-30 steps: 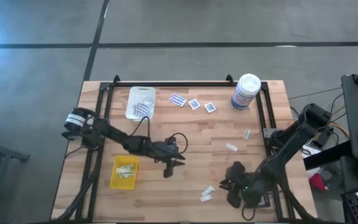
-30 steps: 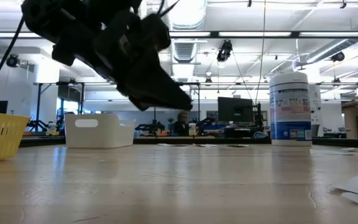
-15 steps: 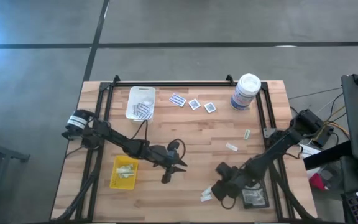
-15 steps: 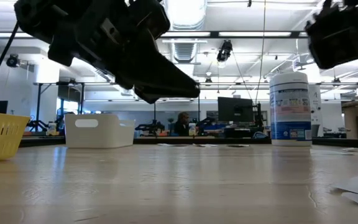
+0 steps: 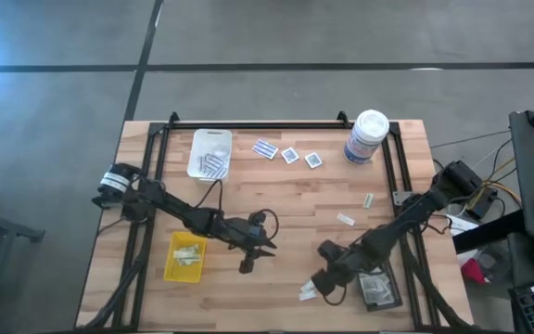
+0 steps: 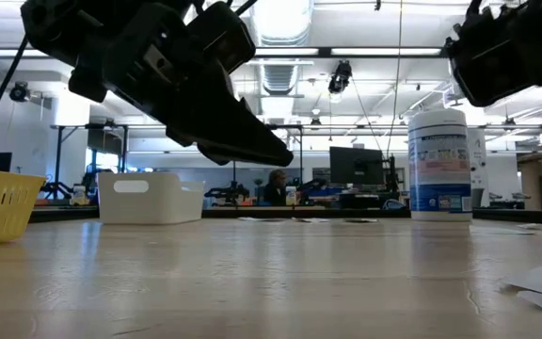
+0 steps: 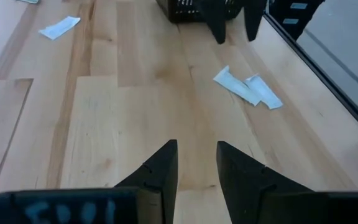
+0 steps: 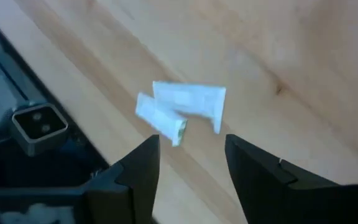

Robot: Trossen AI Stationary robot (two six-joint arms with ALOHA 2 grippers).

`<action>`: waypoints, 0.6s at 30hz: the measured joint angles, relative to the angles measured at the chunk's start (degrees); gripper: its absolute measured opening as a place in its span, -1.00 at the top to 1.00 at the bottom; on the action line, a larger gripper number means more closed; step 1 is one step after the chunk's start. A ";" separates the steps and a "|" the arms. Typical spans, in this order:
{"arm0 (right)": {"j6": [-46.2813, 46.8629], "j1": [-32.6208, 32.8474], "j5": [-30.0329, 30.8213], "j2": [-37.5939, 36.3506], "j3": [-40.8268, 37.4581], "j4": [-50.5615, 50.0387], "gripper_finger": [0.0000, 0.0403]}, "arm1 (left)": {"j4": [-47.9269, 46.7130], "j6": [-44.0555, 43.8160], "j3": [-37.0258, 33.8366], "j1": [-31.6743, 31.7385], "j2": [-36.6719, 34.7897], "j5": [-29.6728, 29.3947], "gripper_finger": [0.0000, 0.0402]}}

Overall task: Pick & Place First Aid Supplies
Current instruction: Put the green bandage into the yellow bin

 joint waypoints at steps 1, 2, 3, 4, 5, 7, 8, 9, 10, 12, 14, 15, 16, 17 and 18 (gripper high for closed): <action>0.00 0.00 -0.71 -0.20 0.12 -0.04 0.11 | 0.00 -0.04 0.00 0.00 0.00 0.02 0.46; 0.00 0.00 -1.39 -0.26 0.30 -0.03 0.11 | 0.02 -0.04 0.00 0.00 0.00 0.02 0.46; 0.00 0.00 -1.63 -0.30 0.55 0.00 0.11 | 0.02 -0.04 0.00 0.00 0.00 0.02 0.46; 0.00 0.00 -1.83 -0.57 0.64 0.00 0.11 | 0.02 -0.05 0.00 0.00 0.00 0.02 0.46; 0.00 0.00 -1.87 -0.87 0.74 -0.12 0.12 | 0.01 -0.06 -0.02 0.00 0.00 0.00 0.46; -0.08 -0.23 -1.72 -1.48 1.47 0.04 0.13 | 0.02 -0.09 -0.02 0.00 0.00 0.00 0.46; -0.50 -0.31 -1.36 -1.70 1.91 0.13 0.14 | 0.01 -0.08 -0.04 0.00 0.00 0.00 0.46; -1.47 -0.55 -0.83 -1.78 2.45 0.06 0.14 | 0.03 -0.07 -0.04 0.00 0.00 0.00 0.46; -2.59 -0.71 -0.11 -1.81 3.05 0.08 0.15 | 0.04 -0.09 -0.06 0.00 0.00 -0.02 0.46; -4.70 -0.96 2.21 -1.35 4.17 0.16 0.15 | 0.02 -0.09 -0.11 0.00 0.00 -0.07 0.46; -5.34 -1.40 3.53 -0.17 4.97 0.37 0.15 | 0.03 -0.11 -0.23 0.00 0.00 -0.08 0.46; -5.43 -1.50 3.65 0.55 5.08 0.25 0.14 | 0.01 -0.11 -0.26 0.00 0.00 -0.09 0.46; -5.44 -1.72 3.67 1.34 5.14 -0.06 0.14 | 0.04 -0.11 -0.29 0.00 0.00 -0.08 0.46; -5.32 -1.95 3.62 2.26 5.24 -0.11 0.14 | 0.04 -0.12 -0.36 0.00 0.00 -0.09 0.46; -4.69 -2.08 3.33 3.06 5.37 0.05 0.14 | 0.01 -0.13 -0.43 0.00 0.00 -0.10 0.46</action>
